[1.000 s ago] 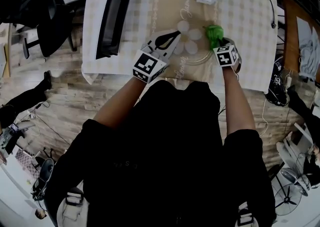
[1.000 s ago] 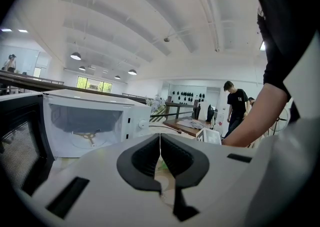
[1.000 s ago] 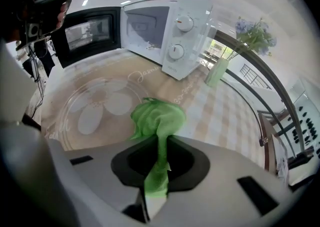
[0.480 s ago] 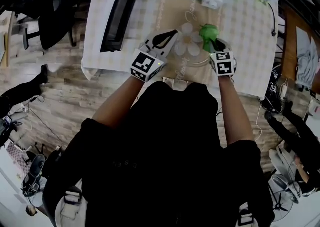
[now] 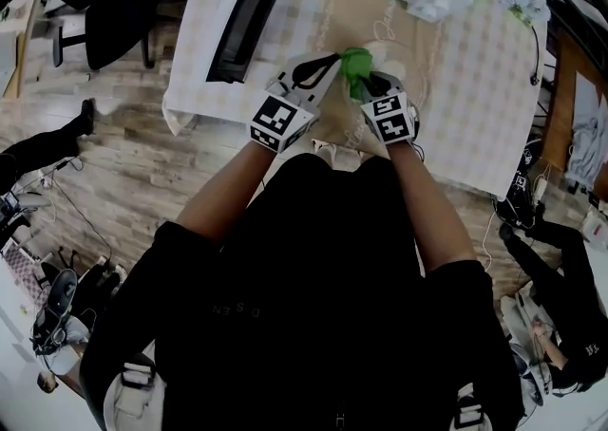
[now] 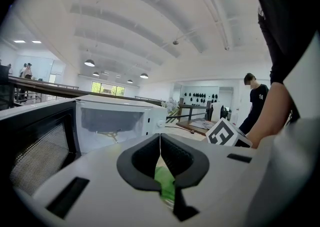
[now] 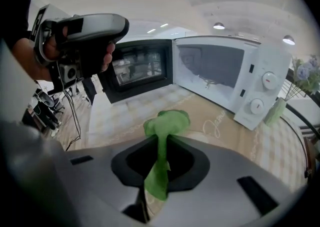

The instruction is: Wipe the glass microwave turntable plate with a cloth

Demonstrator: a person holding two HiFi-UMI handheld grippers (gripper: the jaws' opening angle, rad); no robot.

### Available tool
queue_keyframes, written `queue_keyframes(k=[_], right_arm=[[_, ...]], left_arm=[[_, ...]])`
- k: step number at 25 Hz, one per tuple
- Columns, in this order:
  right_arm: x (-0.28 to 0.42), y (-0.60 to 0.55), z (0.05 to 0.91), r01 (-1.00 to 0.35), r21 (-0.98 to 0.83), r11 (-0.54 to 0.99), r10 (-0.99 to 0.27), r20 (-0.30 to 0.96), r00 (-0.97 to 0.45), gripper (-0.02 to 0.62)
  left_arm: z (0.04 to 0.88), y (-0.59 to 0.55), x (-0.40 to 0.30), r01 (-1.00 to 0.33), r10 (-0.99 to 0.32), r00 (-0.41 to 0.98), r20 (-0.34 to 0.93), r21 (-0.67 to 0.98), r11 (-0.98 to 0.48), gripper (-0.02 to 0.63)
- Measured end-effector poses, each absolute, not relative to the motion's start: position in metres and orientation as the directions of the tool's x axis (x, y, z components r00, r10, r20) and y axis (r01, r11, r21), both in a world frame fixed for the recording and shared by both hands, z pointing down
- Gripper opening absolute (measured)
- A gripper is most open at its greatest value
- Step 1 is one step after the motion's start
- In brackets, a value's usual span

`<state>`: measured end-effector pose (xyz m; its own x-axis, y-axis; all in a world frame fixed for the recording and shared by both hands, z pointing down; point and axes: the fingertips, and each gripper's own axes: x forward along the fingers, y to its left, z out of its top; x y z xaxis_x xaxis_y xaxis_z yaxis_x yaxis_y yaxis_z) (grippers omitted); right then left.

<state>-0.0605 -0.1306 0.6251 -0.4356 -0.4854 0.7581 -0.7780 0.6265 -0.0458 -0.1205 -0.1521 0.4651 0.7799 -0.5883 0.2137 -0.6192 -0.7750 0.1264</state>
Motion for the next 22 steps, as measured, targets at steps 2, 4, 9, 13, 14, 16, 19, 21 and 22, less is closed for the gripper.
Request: queue_keyframes(k=[2, 4, 9, 13, 14, 16, 19, 21, 22], right_arm=[[-0.07, -0.129, 0.633, -0.771, -0.062, 0.634, -0.463, 0.767, -0.443, 0.054], [-0.077, -0.127, 0.642, -0.769, -0.085, 0.633, -0.442, 0.777, -0.449, 0.054], [-0.089, -0.12, 0.669, -0.757, -0.099, 0.645, -0.384, 0.815, -0.434, 0.054], [-0.087, -0.119, 0.685, -0.748, -0.059, 0.661, -0.371, 0.84, -0.395, 0.054], [-0.086, -0.119, 0.687, -0.744, -0.052, 0.666, -0.371, 0.843, -0.39, 0.055], [-0.084, -0.12, 0.69, -0.735, -0.04, 0.676, -0.372, 0.844, -0.387, 0.055], [-0.079, -0.12, 0.691, -0.723, -0.02, 0.69, -0.377, 0.843, -0.383, 0.055], [-0.072, -0.119, 0.69, -0.721, 0.002, 0.693, -0.384, 0.847, -0.367, 0.055], [-0.067, -0.119, 0.69, -0.723, 0.009, 0.691, -0.386, 0.85, -0.358, 0.055]], left_arm=[[0.467, -0.152, -0.126, -0.627, -0.595, 0.773, 0.219, 0.12, -0.77, 0.021], [0.469, -0.151, -0.13, -0.635, -0.603, 0.766, 0.224, 0.119, -0.763, 0.021], [0.472, -0.146, -0.136, -0.653, -0.619, 0.751, 0.23, 0.122, -0.748, 0.021], [0.474, -0.142, -0.139, -0.658, -0.622, 0.747, 0.235, 0.123, -0.743, 0.021], [0.475, -0.141, -0.14, -0.659, -0.623, 0.746, 0.237, 0.123, -0.742, 0.021], [0.476, -0.14, -0.141, -0.661, -0.624, 0.744, 0.241, 0.125, -0.74, 0.021], [0.478, -0.139, -0.138, -0.658, -0.62, 0.746, 0.243, 0.128, -0.742, 0.021], [0.478, -0.139, -0.133, -0.651, -0.612, 0.752, 0.243, 0.129, -0.749, 0.021], [0.478, -0.139, -0.13, -0.646, -0.608, 0.756, 0.243, 0.13, -0.752, 0.021]])
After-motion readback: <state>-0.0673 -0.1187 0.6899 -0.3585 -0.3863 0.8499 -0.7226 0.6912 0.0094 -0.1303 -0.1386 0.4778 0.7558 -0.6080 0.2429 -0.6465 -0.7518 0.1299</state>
